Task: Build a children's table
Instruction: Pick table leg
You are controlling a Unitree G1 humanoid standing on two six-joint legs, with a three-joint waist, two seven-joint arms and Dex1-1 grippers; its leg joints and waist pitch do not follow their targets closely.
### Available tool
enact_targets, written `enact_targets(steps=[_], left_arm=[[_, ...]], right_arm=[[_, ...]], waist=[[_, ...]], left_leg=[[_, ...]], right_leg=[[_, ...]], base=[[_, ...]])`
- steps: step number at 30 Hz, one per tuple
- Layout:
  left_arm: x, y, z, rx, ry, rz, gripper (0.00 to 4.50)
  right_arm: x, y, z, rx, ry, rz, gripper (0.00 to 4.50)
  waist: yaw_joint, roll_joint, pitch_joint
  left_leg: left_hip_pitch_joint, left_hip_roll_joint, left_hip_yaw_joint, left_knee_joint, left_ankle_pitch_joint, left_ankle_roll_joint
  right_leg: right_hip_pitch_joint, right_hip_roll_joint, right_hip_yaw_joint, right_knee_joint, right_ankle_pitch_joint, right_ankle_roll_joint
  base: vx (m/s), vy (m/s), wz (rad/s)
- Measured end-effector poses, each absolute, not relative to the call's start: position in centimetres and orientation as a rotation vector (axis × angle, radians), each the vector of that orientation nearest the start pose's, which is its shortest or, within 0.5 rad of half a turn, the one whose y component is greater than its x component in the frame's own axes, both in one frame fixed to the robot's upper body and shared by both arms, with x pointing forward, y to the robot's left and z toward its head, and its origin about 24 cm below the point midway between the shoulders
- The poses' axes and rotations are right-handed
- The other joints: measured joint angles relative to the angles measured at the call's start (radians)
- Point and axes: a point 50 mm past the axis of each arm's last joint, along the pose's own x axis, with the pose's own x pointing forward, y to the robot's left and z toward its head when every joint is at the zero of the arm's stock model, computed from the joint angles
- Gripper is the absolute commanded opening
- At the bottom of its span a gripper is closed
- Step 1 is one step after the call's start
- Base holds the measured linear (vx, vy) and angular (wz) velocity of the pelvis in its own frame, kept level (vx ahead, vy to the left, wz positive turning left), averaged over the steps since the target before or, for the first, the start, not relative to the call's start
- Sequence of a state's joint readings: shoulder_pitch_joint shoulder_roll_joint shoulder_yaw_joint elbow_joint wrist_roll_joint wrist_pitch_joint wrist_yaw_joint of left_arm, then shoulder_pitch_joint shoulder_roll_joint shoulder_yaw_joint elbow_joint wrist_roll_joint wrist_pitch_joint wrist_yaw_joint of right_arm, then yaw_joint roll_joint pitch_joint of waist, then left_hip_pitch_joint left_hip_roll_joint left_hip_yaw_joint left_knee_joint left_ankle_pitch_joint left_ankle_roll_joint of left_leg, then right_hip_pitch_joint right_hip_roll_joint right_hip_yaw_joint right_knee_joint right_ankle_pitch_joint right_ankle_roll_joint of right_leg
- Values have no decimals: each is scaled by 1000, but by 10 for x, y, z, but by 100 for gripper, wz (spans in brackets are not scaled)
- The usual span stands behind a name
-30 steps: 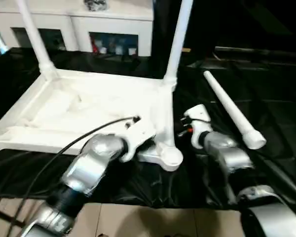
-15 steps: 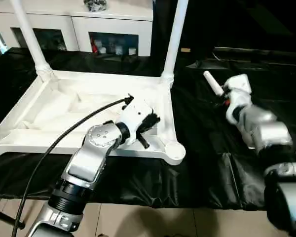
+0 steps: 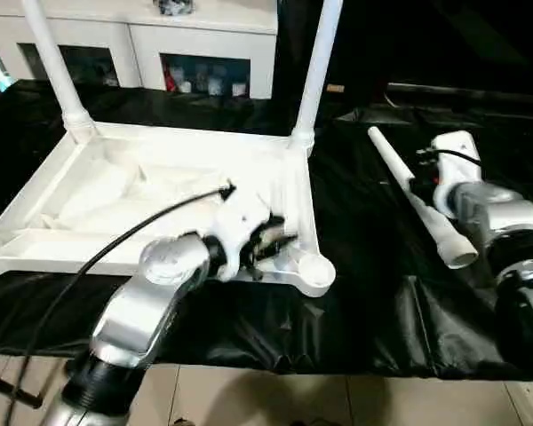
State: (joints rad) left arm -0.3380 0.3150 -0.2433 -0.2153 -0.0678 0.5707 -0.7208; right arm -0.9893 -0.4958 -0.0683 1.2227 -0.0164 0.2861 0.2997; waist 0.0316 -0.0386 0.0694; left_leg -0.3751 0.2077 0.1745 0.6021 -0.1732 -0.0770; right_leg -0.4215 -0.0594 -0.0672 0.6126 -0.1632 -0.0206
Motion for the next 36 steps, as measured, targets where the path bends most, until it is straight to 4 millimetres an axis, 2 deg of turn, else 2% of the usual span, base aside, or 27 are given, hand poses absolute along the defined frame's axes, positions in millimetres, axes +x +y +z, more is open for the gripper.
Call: enact_targets(steps=[6, 15, 20, 27, 36], left_arm=[[269, 102, 110, 306, 214, -984, 278], [260, 117, 110, 361, 277, -975, 342], [256, 126, 111, 387, 308, -967, 383], [254, 126, 112, 385, 317, -974, 445], [249, 127, 111, 375, 336, -988, 445]], right_arm=[[378, -278, 94, -207, 535, -36, 308], [374, -286, 91, -181, 541, -39, 375], [369, -292, 86, -156, 580, -50, 375], [363, -296, 80, -121, 654, -27, 375], [355, -302, 75, -118, 756, -21, 375]], waist=[[1, 1, -1], [4, 13, -2], [13, 23, -2], [26, 26, -1], [26, 26, -1]], left_leg=[[0, 0, -1, 2, 0, 0], [1, 0, -2, 2, 0, 0], [1, 0, -3, 4, 0, 0], [1, 0, -3, 5, 0, 0], [2, 0, -3, 6, 0, 0]], right_leg=[[0, 0, 0, 2, 0, -1], [1, 0, -1, 3, 2, -4], [2, 0, -1, 4, 3, -6], [2, 0, -1, 5, 4, -6], [2, 0, -1, 5, 4, -6]], base=[[0, 0, 0], [0, 0, 0], [0, 0, 0], [0, 0, 0], [0, 0, 0]])
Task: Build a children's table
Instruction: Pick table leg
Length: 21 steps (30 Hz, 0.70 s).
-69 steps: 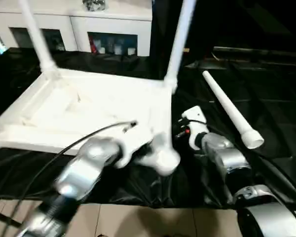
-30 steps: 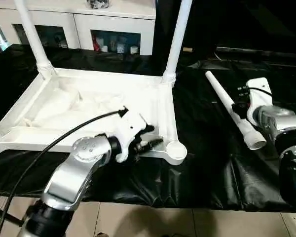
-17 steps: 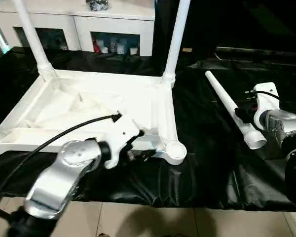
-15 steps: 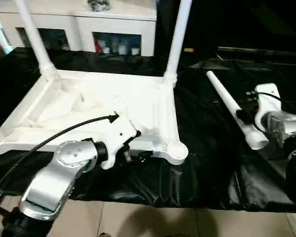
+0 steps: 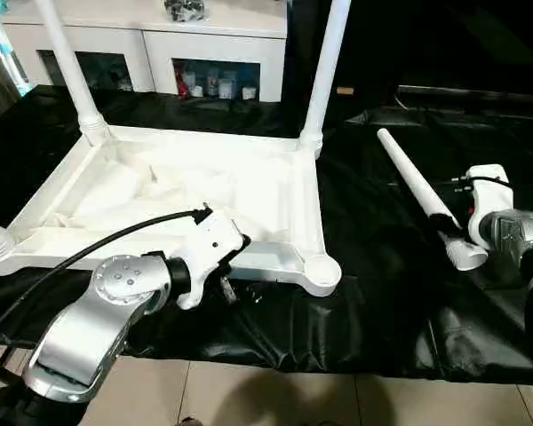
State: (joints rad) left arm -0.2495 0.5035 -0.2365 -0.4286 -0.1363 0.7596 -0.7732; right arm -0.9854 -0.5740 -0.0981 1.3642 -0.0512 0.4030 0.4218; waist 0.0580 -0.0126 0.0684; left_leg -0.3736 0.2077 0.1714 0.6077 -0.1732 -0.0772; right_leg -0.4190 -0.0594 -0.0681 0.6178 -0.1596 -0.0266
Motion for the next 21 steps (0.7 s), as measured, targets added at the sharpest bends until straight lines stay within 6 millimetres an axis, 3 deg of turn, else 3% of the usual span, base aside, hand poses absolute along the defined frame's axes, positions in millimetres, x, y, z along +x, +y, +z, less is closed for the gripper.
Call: enact_targets(steps=[3, 14, 21], left_arm=[[248, 127, 110, 371, 340, -991, 445], [247, 126, 109, 371, 348, -1005, 450], [247, 126, 108, 374, 350, -1008, 450]], right_arm=[[350, -301, 69, -107, 818, 3, 375], [342, -303, 61, -106, 900, 22, 275], [339, -306, 57, -94, 900, 1, 265]], waist=[[1, 0, 0], [1, 0, 0], [4, -5, -2]], left_leg=[[0, 0, 0, 1, 0, 0], [0, 0, 0, 1, 0, 0], [2, 0, -1, 3, 0, 0]], right_leg=[[0, 0, 0, 0, 0, 0], [1, 0, 0, 1, 0, 1], [3, 0, 0, 1, -2, 4]], base=[[0, 0, 0], [0, 0, 0], [0, 0, 0]])
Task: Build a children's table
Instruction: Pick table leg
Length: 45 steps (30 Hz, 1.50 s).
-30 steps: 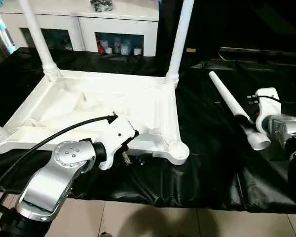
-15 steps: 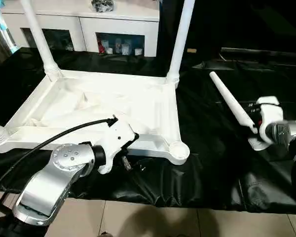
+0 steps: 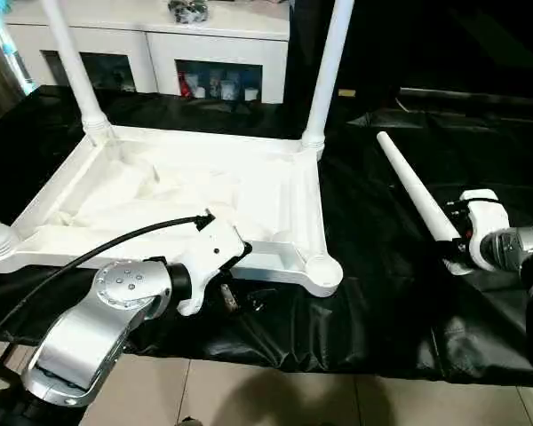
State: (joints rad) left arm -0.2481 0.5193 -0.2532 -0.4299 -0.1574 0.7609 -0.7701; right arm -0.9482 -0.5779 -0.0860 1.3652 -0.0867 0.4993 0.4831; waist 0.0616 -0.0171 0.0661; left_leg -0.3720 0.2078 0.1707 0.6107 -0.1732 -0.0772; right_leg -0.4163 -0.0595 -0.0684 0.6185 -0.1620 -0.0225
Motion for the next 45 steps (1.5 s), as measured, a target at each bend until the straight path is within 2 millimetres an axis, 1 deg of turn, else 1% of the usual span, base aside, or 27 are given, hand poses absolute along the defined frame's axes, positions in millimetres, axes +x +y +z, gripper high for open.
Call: enact_targets(steps=[4, 8, 13, 16, 18, 21, 24, 25, 26, 27, 30, 33, 34, 35, 39, 41, 43, 44, 45], left_arm=[[247, 125, 110, 373, 339, -1005, 450], [248, 121, 111, 355, 312, -1009, 450], [255, 110, 119, 242, 247, -1010, 450], [259, 106, 120, 198, 229, -1009, 450], [266, 103, 121, 144, 209, -979, 450], [275, 90, 131, 51, 142, -970, 450], [280, 81, 139, -44, 93, -967, 450], [282, 79, 140, -87, 84, -962, 450], [284, 77, 142, -145, 73, -954, 450], [286, 76, 143, -167, 70, -950, 450], [287, 70, 147, -206, 51, -968, 450], [290, 70, 147, -229, 50, -952, 450], [291, 68, 148, -250, 47, -947, 450], [293, 68, 150, -270, 38, -938, 450], [296, 55, 162, -328, 2, -967, 450], [297, 52, 165, -356, -4, -973, 450], [301, 49, 167, -406, -6, -969, 450], [304, 48, 171, -431, -12, -967, 450], [305, 48, 173, -446, -20, -962, 450]], right_arm=[[339, -306, 55, -46, 873, -22, 264], [343, -303, 56, 39, 788, -34, 264], [352, -301, 64, 146, 608, -47, 264], [351, -301, 63, 174, 554, -53, 264], [354, -294, 60, 209, 501, -32, 264], [359, -275, 60, 302, 353, 88, 264], [360, -257, 65, 348, 231, 275, 264], [357, -255, 66, 388, 168, 321, 264], [354, -248, 67, 446, 100, 377, 264], [352, -243, 66, 489, 65, 410, 263], [347, -237, 64, 579, 17, 464, 263], [340, -231, 71, 658, -46, 553, 263], [335, -228, 73, 678, -61, 610, 263], [331, -219, 75, 698, -73, 685, 263], [316, -193, 73, 709, -17, 888, 263], [314, -183, 74, 712, 3, 946, 263], [311, -176, 76, 685, 11, 999, 263], [311, -167, 77, 667, 25, 1034, 263], [310, -164, 78, 665, 26, 1041, 263]], waist=[[-1, -1, 1], [-3, -2, 1], [-5, -2, 1], [-5, -1, 0], [-5, -1, 1], [-11, -1, 1], [-13, -1, 0], [-11, -2, 1], [-7, -2, 0], [-5, -2, 0], [0, -2, 0], [1, -2, 1], [4, -3, 1], [3, -4, 1], [1, -5, 1], [1, -5, 1], [2, -8, 1], [3, -10, 1], [3, -11, 1]], left_leg=[[0, 0, 0, 1, 0, 0], [-1, 0, 0, 1, 0, 0], [-1, 0, 1, 1, 0, 0], [-1, 0, 1, 1, 0, 0], [-2, 0, 1, 2, 0, 0], [-2, 0, 1, 4, 0, 0], [-2, 0, 1, 3, 0, 0], [-2, 0, 1, 3, 0, 0], [-2, 0, 1, 3, 0, 1], [-3, 0, 1, 3, 0, 1], [-3, 0, 1, 3, 0, 1], [-3, 1, 1, 3, 0, 1], [-3, 1, 1, 2, 0, 1], [-3, 1, 0, 2, 0, 1], [-3, 1, 0, 1, 1, 2], [-3, 1, 0, 1, 1, 2], [-3, 1, 1, 0, 2, 3], [-3, 1, 0, 0, 2, 3], [-3, 1, 0, 0, 2, 3]], right_leg=[[0, 0, 0, 0, 0, 0], [-1, 0, 0, 1, 0, 0], [-3, 0, 1, 3, 0, 0], [-3, 0, 0, 4, 0, 1], [-3, 0, 0, 4, 0, 1], [-3, 0, 0, 4, 0, 1], [-3, 0, 0, 4, 0, 1], [-2, 0, -1, 4, 0, 1], [-2, 0, -1, 3, 0, 1], [-2, 0, -1, 3, 0, 0], [-2, 0, -1, 3, 1, -2], [-2, 0, -1, 2, 0, 0], [-1, 0, -1, 1, 0, 1], [0, 0, -1, 1, 0, 1], [1, 0, -1, -4, 0, 1], [0, 0, -1, -5, 0, 1], [1, 0, -1, -5, 0, 1], [1, 0, -2, -5, 0, 2], [1, 0, -2, -6, 0, 2]], base=[[0, 0, 0], [0, 0, 0], [0, 0, 0], [0, 0, 0], [0, 0, 0], [0, 0, 0], [0, 0, 0], [0, 0, 0], [0, 0, 0], [0, 0, 0], [0, 0, 0], [0, 0, 0], [0, 0, 0], [0, 0, 0], [0, 0, 0], [0, 0, 0], [0, 0, 0], [0, 0, 0], [0, 0, 0]])
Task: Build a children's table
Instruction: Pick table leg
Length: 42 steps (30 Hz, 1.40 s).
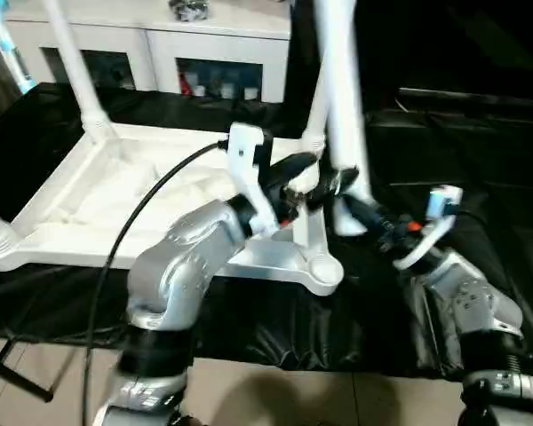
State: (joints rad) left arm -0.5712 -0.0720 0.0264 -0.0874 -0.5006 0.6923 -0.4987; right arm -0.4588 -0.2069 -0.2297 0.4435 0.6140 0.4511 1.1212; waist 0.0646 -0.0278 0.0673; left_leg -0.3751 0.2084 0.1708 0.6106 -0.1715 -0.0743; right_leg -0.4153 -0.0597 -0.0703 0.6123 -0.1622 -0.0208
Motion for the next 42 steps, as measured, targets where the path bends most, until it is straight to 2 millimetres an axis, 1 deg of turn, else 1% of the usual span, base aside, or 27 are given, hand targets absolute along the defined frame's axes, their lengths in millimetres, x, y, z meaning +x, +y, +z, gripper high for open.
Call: enact_targets(steps=[4, 6, 8, 11, 15, 18, 24, 26, 27, 30, 32, 34, 35, 37, 40, 41, 42], left_arm=[[314, 48, 179, -488, -23, -923, 450], [322, 50, 176, -503, 15, -852, 450], [331, 53, 170, -515, 65, -773, 450], [337, 60, 166, -553, 93, -688, 450], [342, 69, 162, -568, 112, -608, 450], [343, 72, 159, -580, 128, -580, 450], [346, 74, 167, -607, 122, -522, 450], [346, 74, 166, -606, 130, -510, 421], [346, 74, 166, -605, 133, -508, 414], [346, 73, 166, -606, 136, -509, 411], [346, 73, 166, -607, 138, -504, 384], [346, 73, 166, -609, 140, -500, 377], [346, 73, 166, -610, 142, -498, 367], [346, 73, 166, -612, 146, -496, 339], [345, 73, 166, -615, 151, -500, 328], [345, 73, 166, -618, 153, -501, 294], [345, 73, 166, -619, 154, -503, 294]], right_arm=[[307, -158, 74, 614, 61, 1063, 263], [304, -153, 70, 582, 85, 1078, 263], [303, -143, 69, 553, 108, 1109, 263], [303, -134, 70, 507, 112, 1110, 263], [305, -128, 73, 496, 85, 1091, 263], [306, -126, 73, 501, 87, 1070, 263], [308, -124, 74, 465, 67, 1024, 263], [309, -121, 73, 450, 68, 1018, 263], [309, -120, 73, 443, 68, 1021, 263], [308, -115, 77, 426, 56, 1031, 263], [308, -112, 80, 410, 45, 1038, 263], [308, -111, 80, 403, 49, 1035, 263], [308, -111, 79, 395, 54, 1032, 263], [308, -110, 79, 390, 57, 1030, 263], [308, -110, 78, 388, 60, 1030, 263], [308, -110, 78, 385, 61, 1031, 263], [308, -110, 79, 382, 60, 1031, 263]], waist=[[4, -3, -1], [8, -3, -1], [9, -3, 0], [13, -4, 0], [20, -4, 0], [25, -5, 0], [25, -10, 0], [24, -10, 0], [24, -10, 0], [23, -9, 0], [24, -9, 0], [24, -9, 0], [25, -9, 0], [25, -9, 0], [24, -9, 0], [24, -9, 0], [23, -9, 0]], left_leg=[[-1, -1, 0, 0, 0, 0], [-2, -1, -1, 0, 0, 0], [-3, -1, -1, -1, 0, 0], [-5, -1, -1, -2, 0, 0], [-6, -1, -1, -2, 0, 0], [-8, -1, -2, -2, 0, 0], [-8, -1, -1, -2, 0, 0], [-8, -1, -1, -2, 0, 0], [-8, -1, -1, -2, 0, 0], [-8, -1, -2, -2, 0, 0], [-8, -1, -2, -2, 0, 0], [-8, -1, -2, -2, 0, 0], [-8, -1, -2, -2, 0, 0], [-8, -1, -2, -2, 0, 0], [-8, -1, -2, -2, 0, 0], [-8, -1, -2, -2, 0, 0], [-8, -1, -2, -2, 0, 0]], right_leg=[[1, 0, 0, -2, 0, 0], [0, 0, 0, -3, 0, 0], [-1, 0, 0, -2, 0, 1], [-3, 0, 0, -2, 1, 1], [-3, 0, -1, -2, 1, 1], [-4, 0, -1, -3, 1, 1], [-3, 0, 0, -3, 1, 1], [-3, 0, -1, -2, 1, 1], [-3, 0, -1, -2, 1, 1], [-4, 0, -1, -3, 1, 1], [-3, 0, -1, -3, 1, 2], [-3, 0, -1, -3, 1, 2], [-3, 0, -1, -3, 1, 2], [-3, 0, -1, -3, 1, 2], [-3, 0, 0, -3, 1, 1], [-3, 0, 0, -3, 1, 1], [-3, 0, -1, -3, 1, 2]], base=[[0, 0, 0], [0, 0, 0], [0, 0, 0], [0, 0, 0], [0, 0, 0], [0, 0, 0], [0, 0, 0], [0, 0, 0], [0, 0, 0], [0, 0, 0], [0, 0, 0], [0, 0, 0], [0, 0, 0], [0, 0, 0], [0, 0, 0], [0, 0, 0], [0, 0, 0]])
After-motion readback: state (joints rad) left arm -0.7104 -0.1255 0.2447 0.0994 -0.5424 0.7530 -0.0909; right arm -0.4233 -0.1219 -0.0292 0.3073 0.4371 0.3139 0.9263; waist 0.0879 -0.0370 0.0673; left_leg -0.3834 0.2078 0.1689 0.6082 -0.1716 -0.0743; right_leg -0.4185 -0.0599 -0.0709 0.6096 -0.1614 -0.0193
